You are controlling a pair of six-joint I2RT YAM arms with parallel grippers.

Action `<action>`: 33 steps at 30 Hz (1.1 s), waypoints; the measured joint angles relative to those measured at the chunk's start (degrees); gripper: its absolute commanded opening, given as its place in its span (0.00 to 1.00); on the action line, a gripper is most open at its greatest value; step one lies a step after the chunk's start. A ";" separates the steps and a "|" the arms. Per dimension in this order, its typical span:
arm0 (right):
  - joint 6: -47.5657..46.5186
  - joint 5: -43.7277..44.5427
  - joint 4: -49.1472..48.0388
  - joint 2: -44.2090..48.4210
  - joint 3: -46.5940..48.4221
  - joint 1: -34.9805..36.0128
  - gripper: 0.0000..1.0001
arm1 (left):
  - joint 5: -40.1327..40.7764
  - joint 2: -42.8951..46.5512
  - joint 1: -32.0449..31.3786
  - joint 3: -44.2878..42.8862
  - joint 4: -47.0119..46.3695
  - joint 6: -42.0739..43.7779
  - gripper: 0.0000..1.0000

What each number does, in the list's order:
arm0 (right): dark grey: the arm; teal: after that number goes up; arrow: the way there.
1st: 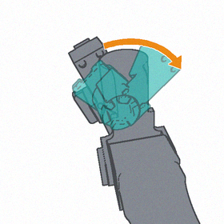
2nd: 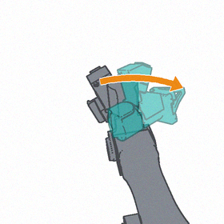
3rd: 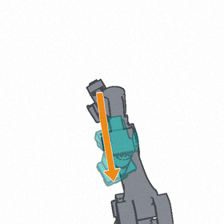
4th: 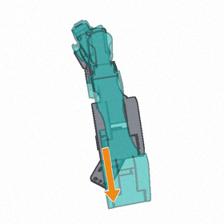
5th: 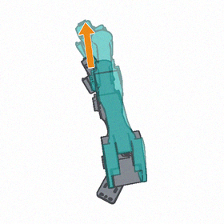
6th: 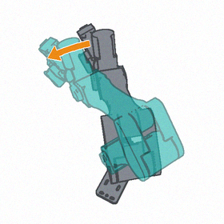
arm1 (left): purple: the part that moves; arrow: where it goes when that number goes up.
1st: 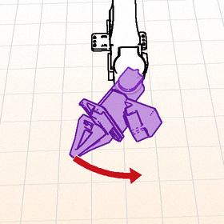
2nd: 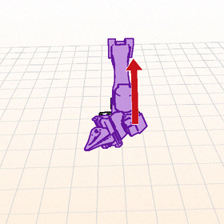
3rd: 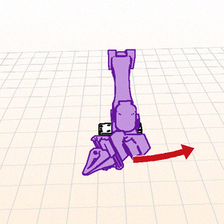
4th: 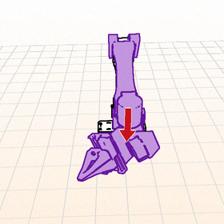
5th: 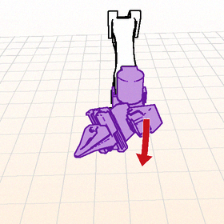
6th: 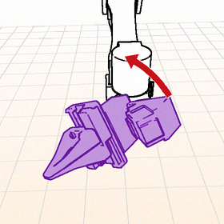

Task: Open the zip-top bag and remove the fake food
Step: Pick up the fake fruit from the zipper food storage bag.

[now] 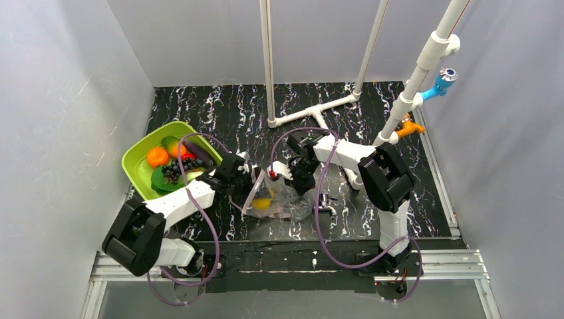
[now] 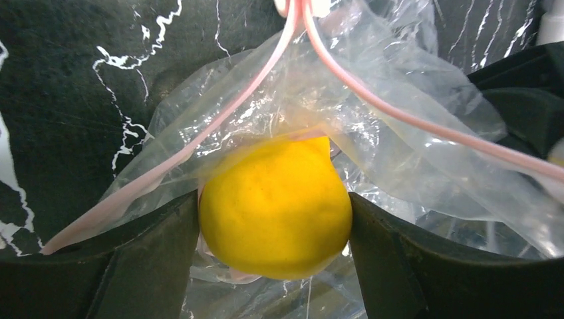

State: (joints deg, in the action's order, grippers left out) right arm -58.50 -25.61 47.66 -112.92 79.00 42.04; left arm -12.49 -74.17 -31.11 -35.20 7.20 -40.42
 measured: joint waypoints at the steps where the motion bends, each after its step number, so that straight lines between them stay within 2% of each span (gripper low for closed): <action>1: 0.00 0.02 0.00 0.00 0.00 0.00 0.01 | -0.02 -0.66 -0.26 -0.04 -0.09 0.00 0.75; 2: 0.00 0.00 0.00 0.00 0.00 0.00 0.01 | -0.07 -1.36 -0.55 -0.04 -0.15 0.00 0.73; 7: 0.00 0.02 0.02 0.00 0.00 0.00 0.01 | -0.15 -1.99 -0.96 -0.17 -0.46 0.48 0.34; 10: 0.00 0.02 0.02 0.00 0.00 0.00 0.01 | -0.17 -1.49 -0.96 -0.20 -0.11 0.76 0.26; 14: 0.00 0.02 0.00 0.00 0.00 0.00 0.01 | -0.17 2.32 -0.96 -0.20 1.38 0.83 0.22; 24: 0.02 0.00 -0.39 0.00 0.00 0.37 0.01 | -2.10 14.32 0.70 1.40 2.16 -1.60 0.22; 30: 0.17 0.42 -1.60 0.00 0.00 0.39 0.01 | -9.01 21.49 6.75 9.01 -1.86 -7.06 0.29; 32: 0.26 0.92 -1.55 0.00 0.00 0.35 0.01 | -10.58 22.40 7.39 13.27 -5.01 -9.33 0.38; 33: 0.28 1.18 -1.55 0.00 0.00 0.35 0.01 | -10.88 22.38 7.39 14.25 -5.84 -9.84 0.38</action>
State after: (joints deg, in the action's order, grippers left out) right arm -58.22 -24.43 46.11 -112.92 79.00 42.39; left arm -23.38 -51.79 -23.73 -20.95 1.37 -50.26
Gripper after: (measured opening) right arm 0.023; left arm 0.648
